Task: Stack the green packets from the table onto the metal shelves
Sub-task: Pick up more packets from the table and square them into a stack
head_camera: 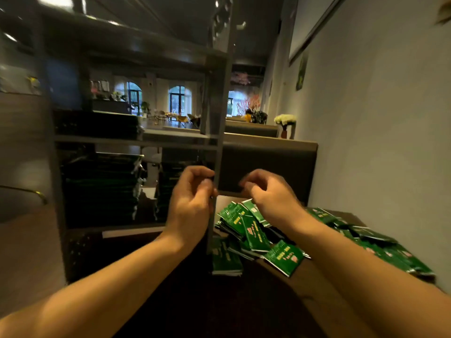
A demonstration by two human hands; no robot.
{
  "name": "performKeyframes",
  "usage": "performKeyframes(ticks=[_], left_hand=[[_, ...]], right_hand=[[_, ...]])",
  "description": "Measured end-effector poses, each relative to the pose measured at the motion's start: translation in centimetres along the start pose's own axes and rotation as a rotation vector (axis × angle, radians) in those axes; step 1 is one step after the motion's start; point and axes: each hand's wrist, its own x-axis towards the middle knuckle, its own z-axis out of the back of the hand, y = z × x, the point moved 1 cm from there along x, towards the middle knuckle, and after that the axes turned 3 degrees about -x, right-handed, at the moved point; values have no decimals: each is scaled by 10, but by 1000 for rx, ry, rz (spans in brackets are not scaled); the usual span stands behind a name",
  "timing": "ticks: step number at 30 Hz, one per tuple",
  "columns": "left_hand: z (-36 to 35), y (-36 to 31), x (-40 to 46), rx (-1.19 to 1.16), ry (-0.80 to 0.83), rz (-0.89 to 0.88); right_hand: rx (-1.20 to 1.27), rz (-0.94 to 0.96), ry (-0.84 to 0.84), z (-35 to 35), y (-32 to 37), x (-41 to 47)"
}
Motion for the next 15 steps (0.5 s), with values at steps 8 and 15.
performKeyframes(ticks=[8,15], left_hand=[[-74,114,-7,518,451,26],[-92,195,44,1010,286,-37]], right_hand=[[-122,-292,-8,12,-126,-31],[-302,-397,-67,-1,-185,-32]])
